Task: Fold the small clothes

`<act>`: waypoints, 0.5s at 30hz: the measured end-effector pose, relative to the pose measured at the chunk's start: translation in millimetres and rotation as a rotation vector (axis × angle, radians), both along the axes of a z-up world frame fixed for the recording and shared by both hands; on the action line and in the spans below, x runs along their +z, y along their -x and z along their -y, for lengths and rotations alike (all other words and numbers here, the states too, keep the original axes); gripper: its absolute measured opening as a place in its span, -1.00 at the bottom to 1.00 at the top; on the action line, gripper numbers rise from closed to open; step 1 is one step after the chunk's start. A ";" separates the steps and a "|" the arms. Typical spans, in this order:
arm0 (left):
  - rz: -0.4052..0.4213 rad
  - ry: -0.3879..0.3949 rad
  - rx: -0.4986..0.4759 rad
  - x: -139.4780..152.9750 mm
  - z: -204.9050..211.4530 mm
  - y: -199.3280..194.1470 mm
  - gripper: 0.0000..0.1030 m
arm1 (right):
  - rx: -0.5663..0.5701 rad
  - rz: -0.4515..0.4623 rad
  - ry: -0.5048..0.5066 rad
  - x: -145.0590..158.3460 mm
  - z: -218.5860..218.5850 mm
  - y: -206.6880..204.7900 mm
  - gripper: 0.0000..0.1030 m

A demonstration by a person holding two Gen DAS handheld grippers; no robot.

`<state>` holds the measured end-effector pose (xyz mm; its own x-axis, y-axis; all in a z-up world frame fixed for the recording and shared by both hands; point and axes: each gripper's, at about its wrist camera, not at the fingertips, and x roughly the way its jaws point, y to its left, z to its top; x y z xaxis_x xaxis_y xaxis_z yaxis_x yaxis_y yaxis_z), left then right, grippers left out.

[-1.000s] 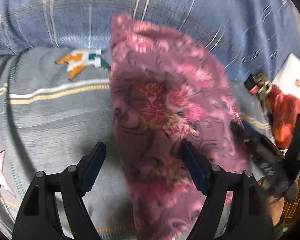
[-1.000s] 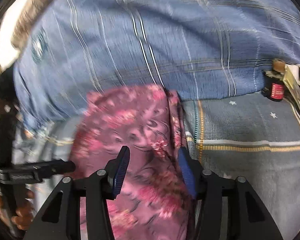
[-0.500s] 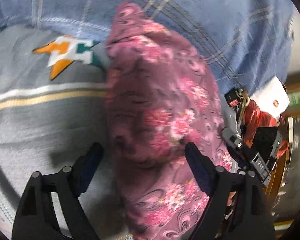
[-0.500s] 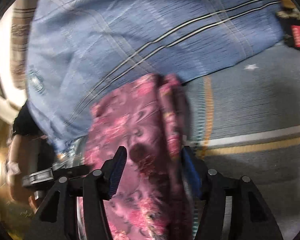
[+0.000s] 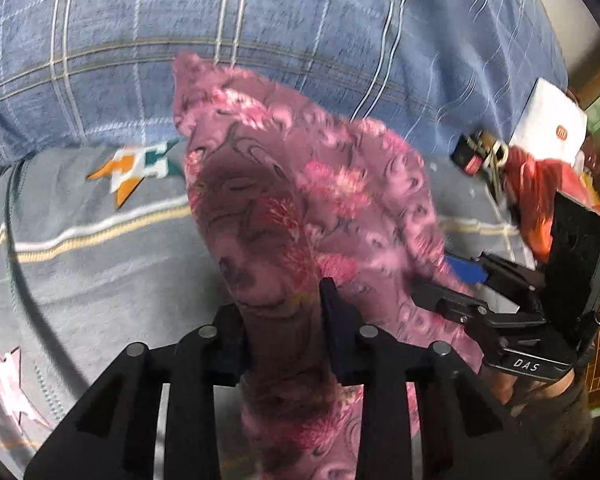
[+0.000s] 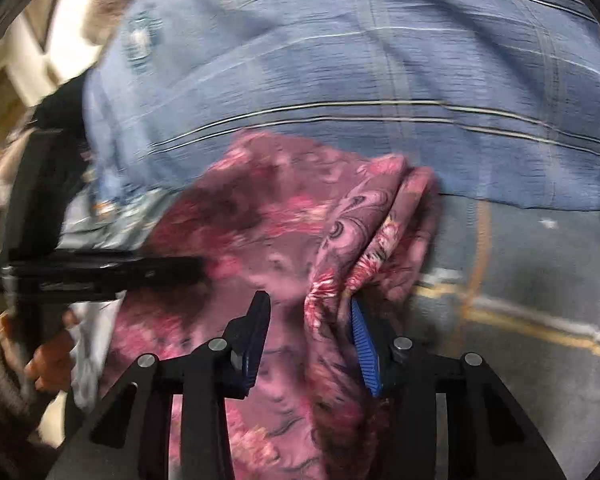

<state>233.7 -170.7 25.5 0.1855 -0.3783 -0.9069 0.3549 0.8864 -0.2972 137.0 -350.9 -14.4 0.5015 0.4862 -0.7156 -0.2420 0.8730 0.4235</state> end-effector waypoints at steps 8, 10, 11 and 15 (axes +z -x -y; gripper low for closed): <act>-0.161 0.111 0.078 -34.2 -18.3 -13.5 0.02 | -0.201 -0.070 0.024 -19.9 21.2 -11.5 0.08; -0.192 0.140 0.069 -41.9 -9.8 -14.1 0.17 | -0.196 -0.078 -0.001 -25.2 23.1 -19.2 0.22; -0.215 0.163 0.068 -47.3 -1.8 -14.2 0.24 | -0.163 -0.088 -0.030 -31.8 19.5 -23.5 0.29; -0.159 0.169 0.103 -41.4 0.0 -12.2 -0.04 | -0.148 -0.016 0.015 -30.7 12.2 -22.1 0.20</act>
<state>245.9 -170.7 -15.9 0.0907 -0.5137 -0.8531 0.2026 0.8483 -0.4893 159.1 -363.1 -45.1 0.5551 0.3973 -0.7308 -0.1036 0.9047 0.4132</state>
